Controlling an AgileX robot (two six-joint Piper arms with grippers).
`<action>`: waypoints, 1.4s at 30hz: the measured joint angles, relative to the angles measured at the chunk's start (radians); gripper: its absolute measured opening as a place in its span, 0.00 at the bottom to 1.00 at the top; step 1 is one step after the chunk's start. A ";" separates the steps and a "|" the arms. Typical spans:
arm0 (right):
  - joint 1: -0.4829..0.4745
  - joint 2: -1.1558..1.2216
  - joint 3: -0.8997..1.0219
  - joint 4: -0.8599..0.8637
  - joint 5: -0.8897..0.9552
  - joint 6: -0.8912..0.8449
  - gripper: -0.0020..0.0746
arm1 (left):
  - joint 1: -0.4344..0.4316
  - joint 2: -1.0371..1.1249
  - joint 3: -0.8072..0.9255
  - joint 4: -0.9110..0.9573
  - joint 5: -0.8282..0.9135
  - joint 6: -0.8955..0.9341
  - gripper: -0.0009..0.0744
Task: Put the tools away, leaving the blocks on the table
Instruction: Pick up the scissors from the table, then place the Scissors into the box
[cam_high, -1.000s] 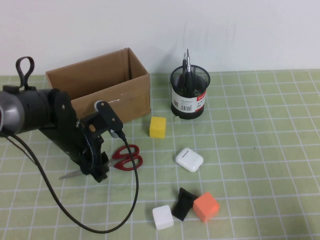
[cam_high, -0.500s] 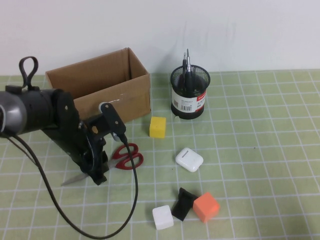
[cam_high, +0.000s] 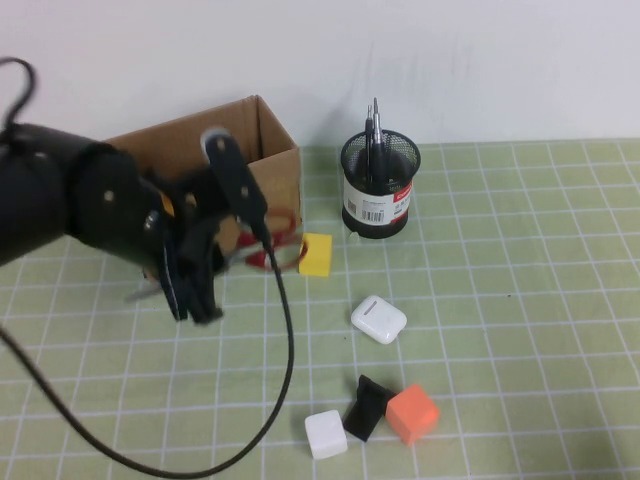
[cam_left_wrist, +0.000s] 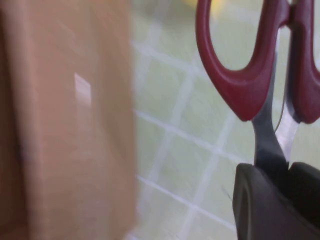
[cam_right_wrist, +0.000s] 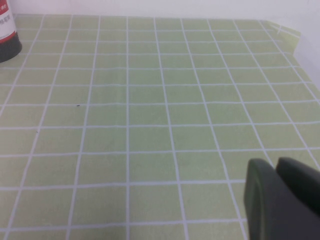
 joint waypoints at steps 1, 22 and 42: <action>0.000 0.000 0.000 0.000 0.000 0.000 0.02 | -0.004 -0.026 0.002 0.000 -0.018 -0.007 0.12; 0.000 0.000 0.000 0.000 0.000 0.000 0.02 | 0.138 0.002 0.009 0.205 -0.594 -0.204 0.12; 0.000 0.000 0.000 0.000 0.000 0.000 0.02 | 0.143 0.134 0.009 0.326 -0.648 -0.242 0.12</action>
